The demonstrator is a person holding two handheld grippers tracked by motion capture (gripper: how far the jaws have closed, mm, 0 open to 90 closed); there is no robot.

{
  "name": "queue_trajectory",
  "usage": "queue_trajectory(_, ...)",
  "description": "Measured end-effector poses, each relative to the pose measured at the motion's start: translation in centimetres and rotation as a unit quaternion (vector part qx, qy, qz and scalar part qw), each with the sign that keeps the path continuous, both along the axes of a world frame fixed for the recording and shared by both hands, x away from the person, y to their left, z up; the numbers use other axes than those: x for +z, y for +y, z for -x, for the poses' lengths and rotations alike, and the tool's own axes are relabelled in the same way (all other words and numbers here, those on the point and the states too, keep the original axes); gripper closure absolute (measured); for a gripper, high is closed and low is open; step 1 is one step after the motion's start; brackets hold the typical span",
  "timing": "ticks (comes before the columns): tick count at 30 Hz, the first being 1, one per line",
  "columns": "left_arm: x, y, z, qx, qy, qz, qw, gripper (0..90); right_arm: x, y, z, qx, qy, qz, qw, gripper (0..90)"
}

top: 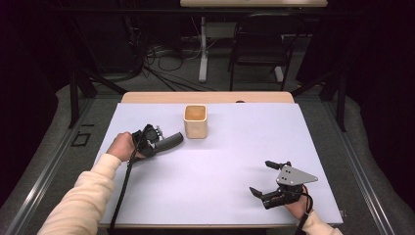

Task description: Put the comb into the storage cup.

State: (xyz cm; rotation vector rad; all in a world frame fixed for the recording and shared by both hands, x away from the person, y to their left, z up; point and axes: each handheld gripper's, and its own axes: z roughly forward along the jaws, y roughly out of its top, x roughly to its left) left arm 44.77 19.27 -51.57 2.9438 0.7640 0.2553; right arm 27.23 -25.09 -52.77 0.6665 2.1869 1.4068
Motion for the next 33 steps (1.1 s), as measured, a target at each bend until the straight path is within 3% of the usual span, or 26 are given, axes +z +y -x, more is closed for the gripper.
queue_trajectory(7,0.9,0.7,0.6,0.019,-0.008,0.038,0.9991,72.3,0.0,0.0,0.0,0.0,0.0,0.0,1.0,0.0)
queue_trajectory(17,1.2,1.3,1.3,0.028,-0.015,0.065,0.9974,72.3,0.0,0.0,0.0,-0.001,0.0,-0.002,1.0,0.0)
queue_trajectory(21,1.4,1.8,1.7,0.043,-0.022,0.087,0.995,72.3,0.0,0.0,0.0,-0.001,0.0,-0.001,1.0,0.0)
queue_trajectory(33,1.7,2.4,2.6,0.052,-0.037,0.118,0.991,72.3,0.0,0.0,0.0,-0.002,0.001,-0.002,1.0,0.0)
